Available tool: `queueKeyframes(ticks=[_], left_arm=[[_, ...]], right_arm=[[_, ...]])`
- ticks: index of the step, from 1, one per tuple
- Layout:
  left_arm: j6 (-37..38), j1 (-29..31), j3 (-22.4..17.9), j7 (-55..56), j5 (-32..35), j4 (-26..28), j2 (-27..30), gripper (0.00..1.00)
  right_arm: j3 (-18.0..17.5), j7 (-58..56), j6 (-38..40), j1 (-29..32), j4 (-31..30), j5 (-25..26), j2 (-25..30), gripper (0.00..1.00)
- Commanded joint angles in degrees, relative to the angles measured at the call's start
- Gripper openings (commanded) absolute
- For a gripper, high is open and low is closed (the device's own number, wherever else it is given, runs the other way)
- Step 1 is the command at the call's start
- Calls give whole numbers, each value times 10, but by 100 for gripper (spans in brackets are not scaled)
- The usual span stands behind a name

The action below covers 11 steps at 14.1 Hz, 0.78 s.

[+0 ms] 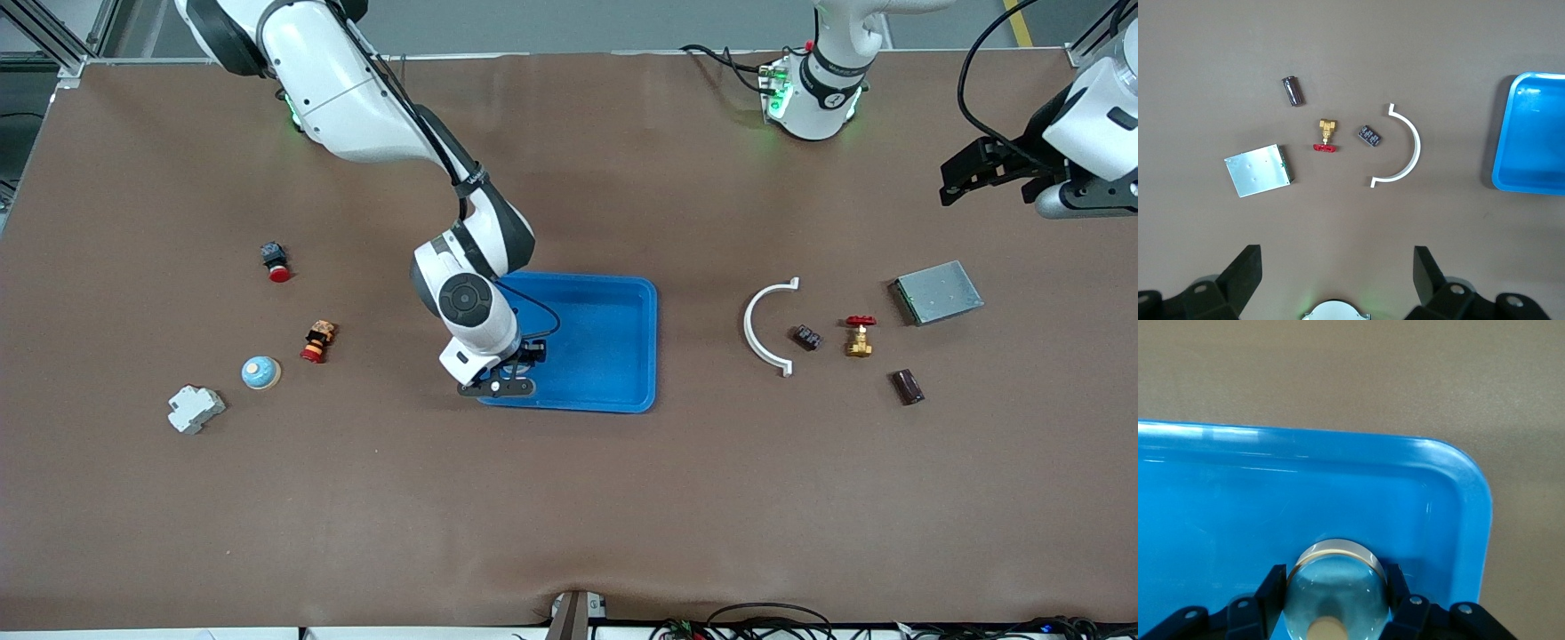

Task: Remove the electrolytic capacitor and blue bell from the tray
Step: 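Grasp the second bell with the right gripper while the left gripper withdraws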

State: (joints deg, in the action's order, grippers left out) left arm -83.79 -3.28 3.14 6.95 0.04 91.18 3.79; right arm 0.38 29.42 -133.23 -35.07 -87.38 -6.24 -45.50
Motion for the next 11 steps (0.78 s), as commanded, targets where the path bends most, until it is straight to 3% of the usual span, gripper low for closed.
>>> queueKeyframes(ticks=[1,3,6,11], left_arm=[[-10,1,-1,-7,-2,9,10,100],[-11,1,-1,-7,0,8,9,100],[-13,1,-2,-7,0,8,8,100],[-13,1,-2,-6,0,10,10,100]], right_arm=[[7,-13,12,-3,10,10,4,18],[7,-23,42,2,19,8,16,16],[9,-70,152,19,58,7,50,16],[11,-275,245,98,71,10,111,16]])
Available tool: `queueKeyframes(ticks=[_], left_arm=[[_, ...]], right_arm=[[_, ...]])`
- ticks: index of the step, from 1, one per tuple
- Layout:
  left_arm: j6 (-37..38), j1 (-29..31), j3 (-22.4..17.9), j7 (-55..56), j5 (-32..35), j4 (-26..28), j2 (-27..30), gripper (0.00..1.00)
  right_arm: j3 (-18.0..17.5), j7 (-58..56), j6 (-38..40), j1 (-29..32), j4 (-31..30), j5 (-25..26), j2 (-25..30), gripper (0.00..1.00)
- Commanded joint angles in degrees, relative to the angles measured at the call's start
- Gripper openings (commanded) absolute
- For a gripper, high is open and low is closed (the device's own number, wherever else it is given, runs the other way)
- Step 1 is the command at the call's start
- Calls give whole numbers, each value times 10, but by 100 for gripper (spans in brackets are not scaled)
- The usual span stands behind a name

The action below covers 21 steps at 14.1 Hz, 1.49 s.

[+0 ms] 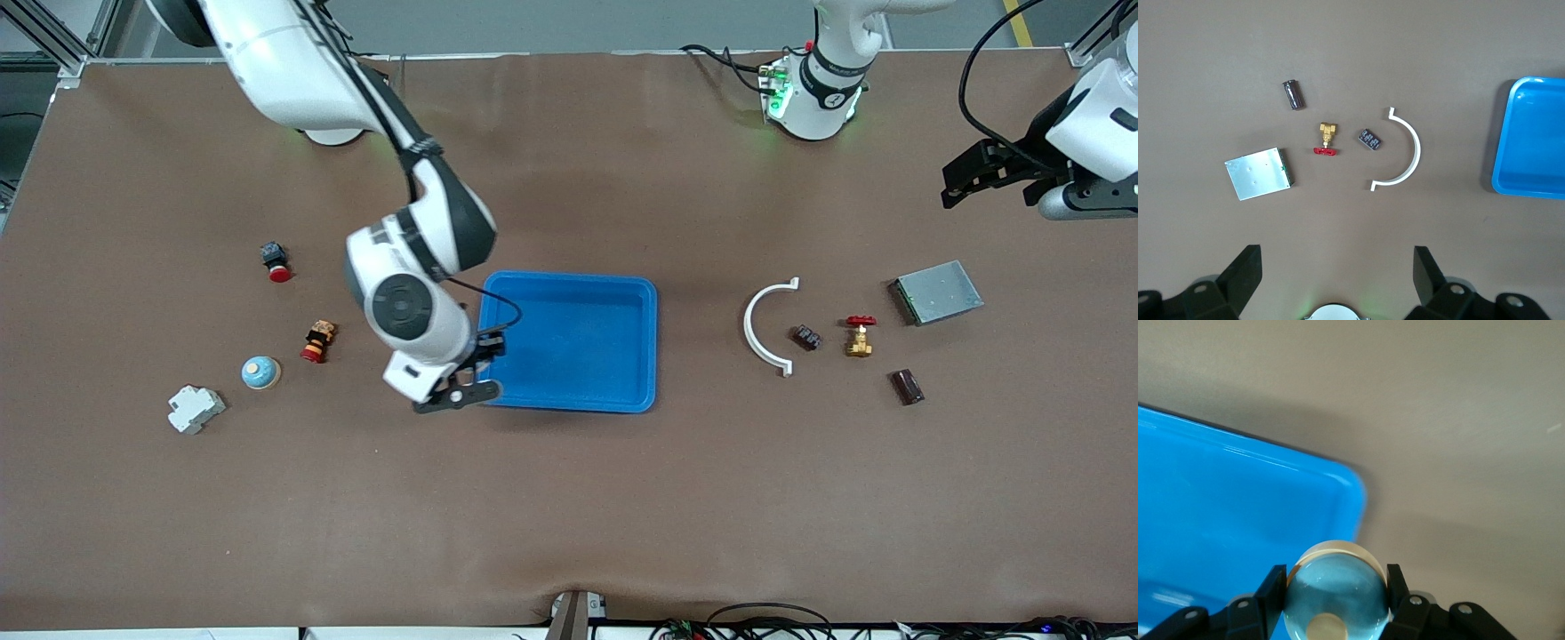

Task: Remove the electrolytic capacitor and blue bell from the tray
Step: 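Carry the bell out of the tray toward the white block with the right gripper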

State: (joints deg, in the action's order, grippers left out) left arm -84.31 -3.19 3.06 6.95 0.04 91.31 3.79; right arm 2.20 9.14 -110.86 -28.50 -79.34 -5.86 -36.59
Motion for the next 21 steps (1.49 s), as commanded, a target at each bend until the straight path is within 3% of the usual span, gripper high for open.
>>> queueKeyframes(ticks=[1,5,7,9,15,21], left_arm=[[-7,0,-2,-6,0,11,11,100],[-8,0,-1,-2,0,24,21,100],[-8,0,0,-1,0,24,21,100],[-8,-1,1,0,0,20,18,100],[-8,-1,-1,-1,6,14,12,100],[-14,-3,0,1,23,-3,-9,100]], right_arm=[[-7,-119,33,54,-9,6,27,16],[-7,-286,52,121,-13,29,35,16],[-7,-320,50,132,-22,64,35,16],[-9,-345,35,152,-46,67,42,16],[-10,-368,-159,165,-239,64,99,16],[-12,-374,-167,164,-281,56,99,16]])
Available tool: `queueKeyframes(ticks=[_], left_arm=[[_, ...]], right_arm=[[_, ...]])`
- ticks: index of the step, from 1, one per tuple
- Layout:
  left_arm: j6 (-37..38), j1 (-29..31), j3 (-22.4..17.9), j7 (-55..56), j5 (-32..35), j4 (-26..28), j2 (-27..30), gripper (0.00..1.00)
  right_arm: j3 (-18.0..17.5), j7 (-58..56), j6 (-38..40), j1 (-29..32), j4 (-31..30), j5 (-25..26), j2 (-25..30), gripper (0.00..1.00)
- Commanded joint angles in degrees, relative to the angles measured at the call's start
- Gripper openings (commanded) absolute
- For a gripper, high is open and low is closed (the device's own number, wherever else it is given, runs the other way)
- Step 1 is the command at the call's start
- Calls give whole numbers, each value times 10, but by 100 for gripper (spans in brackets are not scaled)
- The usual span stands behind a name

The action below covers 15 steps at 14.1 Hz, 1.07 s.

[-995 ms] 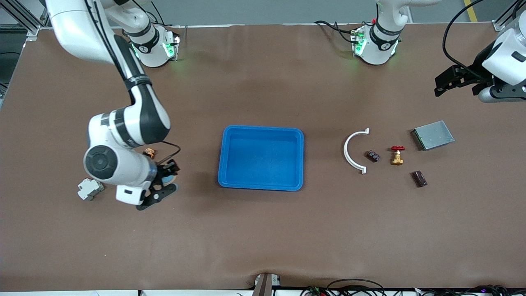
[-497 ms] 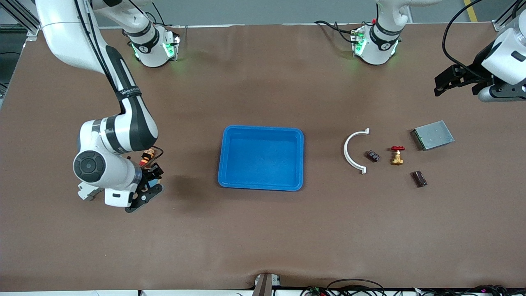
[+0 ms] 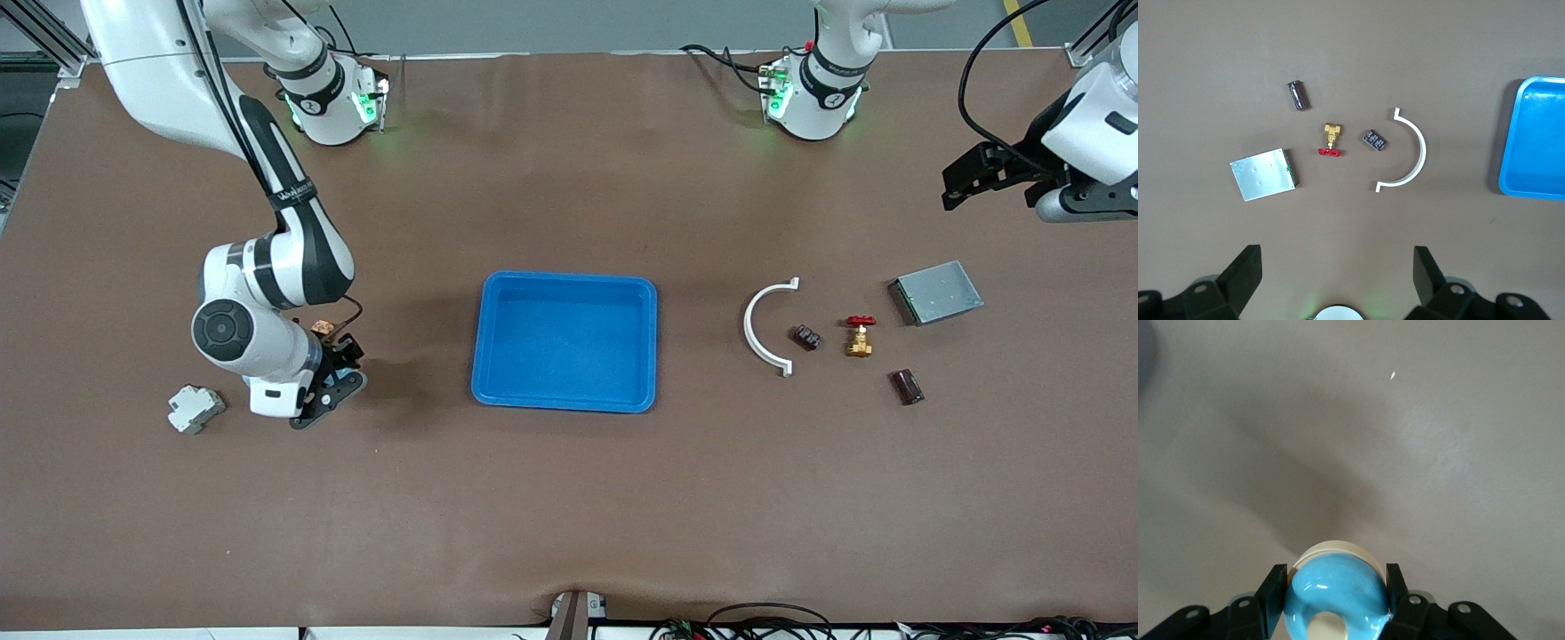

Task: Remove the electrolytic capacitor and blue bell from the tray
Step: 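Carry the bell out of the tray toward the white block with the right gripper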

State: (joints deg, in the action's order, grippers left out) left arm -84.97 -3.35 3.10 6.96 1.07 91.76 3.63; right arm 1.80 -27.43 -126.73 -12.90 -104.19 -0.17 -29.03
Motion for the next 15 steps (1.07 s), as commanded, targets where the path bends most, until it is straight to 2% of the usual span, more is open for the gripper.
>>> queueKeyframes(ticks=[1,5,15], left_arm=[[-9,-1,0,1,13,-7,-8,100],[-27,-2,0,1,12,-7,-15,100],[-28,-1,0,1,13,-6,-16,100]], right_arm=[[-8,-9,-17,9,-36,-1,22,16],[-9,-10,-86,9,-76,-2,20,16],[-9,-10,-116,9,-82,-6,1,16]])
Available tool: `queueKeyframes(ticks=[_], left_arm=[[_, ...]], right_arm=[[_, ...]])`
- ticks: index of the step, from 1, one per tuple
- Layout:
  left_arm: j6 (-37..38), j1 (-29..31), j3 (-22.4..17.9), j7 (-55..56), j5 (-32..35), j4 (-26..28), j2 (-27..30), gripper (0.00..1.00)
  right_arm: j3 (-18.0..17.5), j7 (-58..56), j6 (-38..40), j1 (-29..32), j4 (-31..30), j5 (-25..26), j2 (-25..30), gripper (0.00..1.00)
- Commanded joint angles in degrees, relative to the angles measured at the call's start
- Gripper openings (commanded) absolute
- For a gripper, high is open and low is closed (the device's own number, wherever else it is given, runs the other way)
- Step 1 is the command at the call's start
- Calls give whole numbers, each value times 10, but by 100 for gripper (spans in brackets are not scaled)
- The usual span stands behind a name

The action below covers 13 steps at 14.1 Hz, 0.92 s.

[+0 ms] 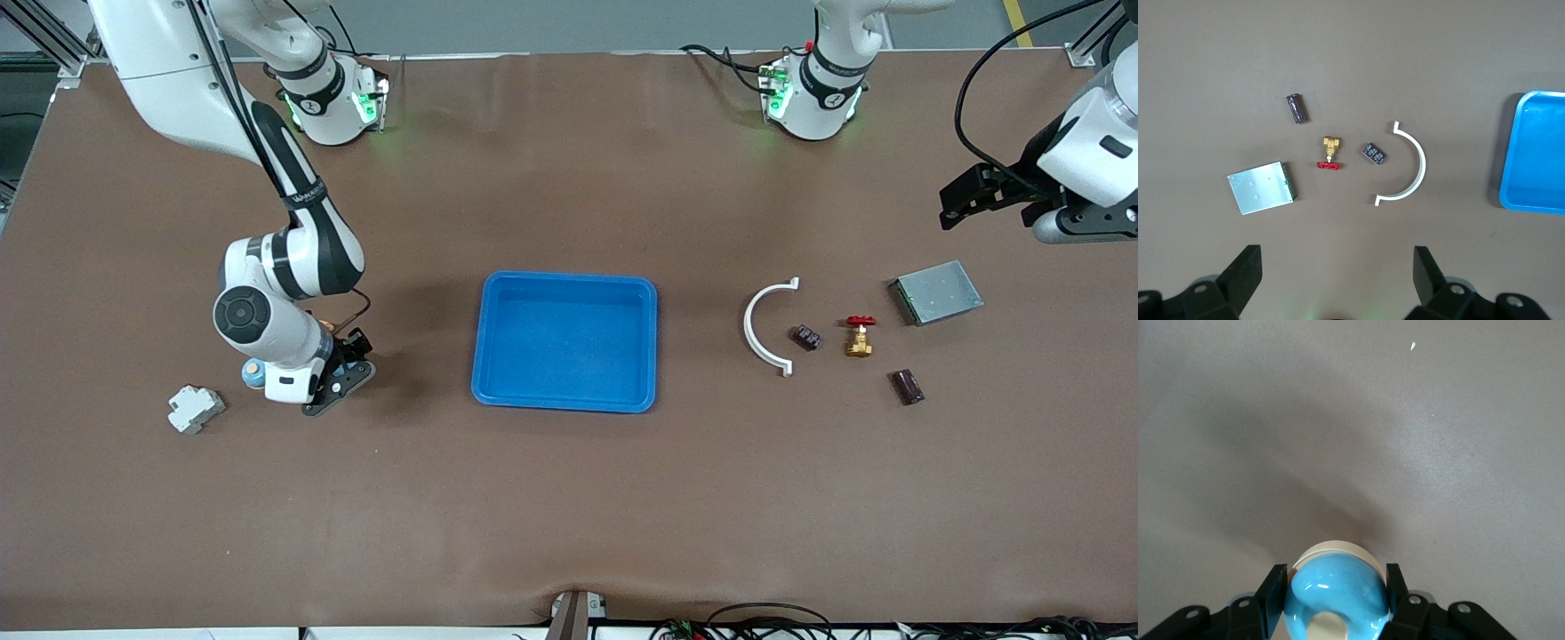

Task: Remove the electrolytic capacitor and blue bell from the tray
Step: 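Lower the bell beside the first bell and open the right gripper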

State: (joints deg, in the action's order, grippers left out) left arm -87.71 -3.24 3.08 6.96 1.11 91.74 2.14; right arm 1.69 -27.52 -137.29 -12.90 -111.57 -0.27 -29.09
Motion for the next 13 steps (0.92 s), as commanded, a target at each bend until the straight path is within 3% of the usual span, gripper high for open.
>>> queueKeyframes(ticks=[1,7,13], left_arm=[[-1,-2,0,0,13,-6,-1,100],[-1,-2,0,0,12,-6,-1,100],[-1,-2,0,0,12,-6,-1,100]], right_arm=[[-8,-9,-13,9,-8,-5,1,16],[-8,-7,-27,7,-12,-5,-3,16],[-8,-9,-32,4,-14,-44,-6,16]])
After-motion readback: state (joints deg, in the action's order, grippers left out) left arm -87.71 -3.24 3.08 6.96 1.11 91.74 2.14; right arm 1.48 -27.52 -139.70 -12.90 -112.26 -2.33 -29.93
